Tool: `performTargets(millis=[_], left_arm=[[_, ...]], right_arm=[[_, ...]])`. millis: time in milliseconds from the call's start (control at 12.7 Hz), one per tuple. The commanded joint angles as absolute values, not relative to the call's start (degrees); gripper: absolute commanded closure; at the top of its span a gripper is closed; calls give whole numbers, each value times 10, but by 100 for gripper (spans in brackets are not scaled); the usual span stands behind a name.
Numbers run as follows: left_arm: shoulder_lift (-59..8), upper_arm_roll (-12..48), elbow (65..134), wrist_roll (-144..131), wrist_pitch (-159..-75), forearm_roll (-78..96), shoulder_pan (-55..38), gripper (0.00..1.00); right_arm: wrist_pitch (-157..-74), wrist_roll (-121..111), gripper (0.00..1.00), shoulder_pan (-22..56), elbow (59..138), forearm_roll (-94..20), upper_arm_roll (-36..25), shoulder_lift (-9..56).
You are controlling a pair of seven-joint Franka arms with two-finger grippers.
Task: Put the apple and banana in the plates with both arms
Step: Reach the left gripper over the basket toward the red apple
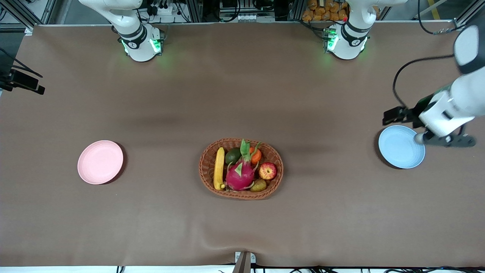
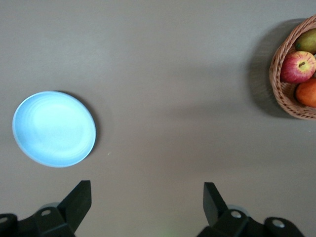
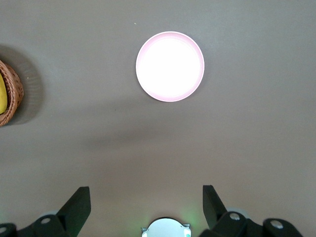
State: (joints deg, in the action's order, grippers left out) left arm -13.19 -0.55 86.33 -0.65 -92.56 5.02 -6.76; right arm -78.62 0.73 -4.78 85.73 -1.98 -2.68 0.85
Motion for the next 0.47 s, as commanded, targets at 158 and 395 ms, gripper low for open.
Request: performTargets(millis=[158,395], left_arm=[[-194,-8,808,-70,-941,40,-128,0],[-226,-8,808,-83,-991,40,-154,0]], right_arm=[[-807,8,0,-54,857,-70,-17,34],[-845,8,0,-41,857,-111,-16,60]])
